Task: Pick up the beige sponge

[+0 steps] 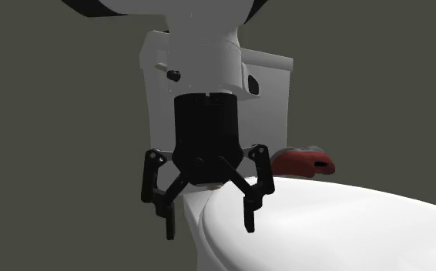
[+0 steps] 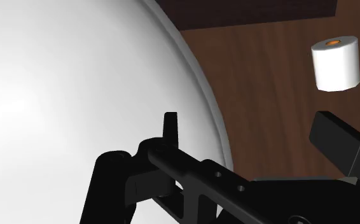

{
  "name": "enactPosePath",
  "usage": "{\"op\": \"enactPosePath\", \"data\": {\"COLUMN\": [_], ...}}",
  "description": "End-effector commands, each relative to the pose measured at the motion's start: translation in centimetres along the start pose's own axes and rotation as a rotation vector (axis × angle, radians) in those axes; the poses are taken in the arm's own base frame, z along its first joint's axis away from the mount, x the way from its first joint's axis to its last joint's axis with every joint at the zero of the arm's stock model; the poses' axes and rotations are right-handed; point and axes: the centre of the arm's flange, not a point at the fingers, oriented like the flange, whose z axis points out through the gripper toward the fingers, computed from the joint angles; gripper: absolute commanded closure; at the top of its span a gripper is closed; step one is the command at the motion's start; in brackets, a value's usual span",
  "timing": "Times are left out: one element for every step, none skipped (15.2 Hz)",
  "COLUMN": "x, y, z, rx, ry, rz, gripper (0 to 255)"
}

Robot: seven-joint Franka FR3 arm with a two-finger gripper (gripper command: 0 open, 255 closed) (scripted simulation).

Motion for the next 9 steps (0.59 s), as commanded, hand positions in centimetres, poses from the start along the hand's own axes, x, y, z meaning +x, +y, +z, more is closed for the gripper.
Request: {"op": "enactPosePath", "data": {"x": [0.0, 1.1, 2.3, 3.4, 4.6, 5.7, 6.8, 8.0, 9.1], "y": [0.0, 0.2, 0.4, 0.6, 0.9, 1.1, 1.3, 1.5, 1.8], "z": [0.0, 0.0, -0.1, -0.1, -0.2, -0.3, -0.4, -0.5, -0.6], "rx": [0.000, 0.005, 0.009, 0.014, 0.018, 0.023, 0.028, 0.032, 0.037], "ry": [0.000, 0.011, 0.022, 0.033, 0.043, 0.054, 0.065, 0.076, 0.087], "rz": [0.000, 0.003, 0.006, 0.009, 0.012, 0.015, 0.018, 0.021, 0.023], "gripper": [0, 0, 0, 0, 0, 0, 0, 0, 0]}}
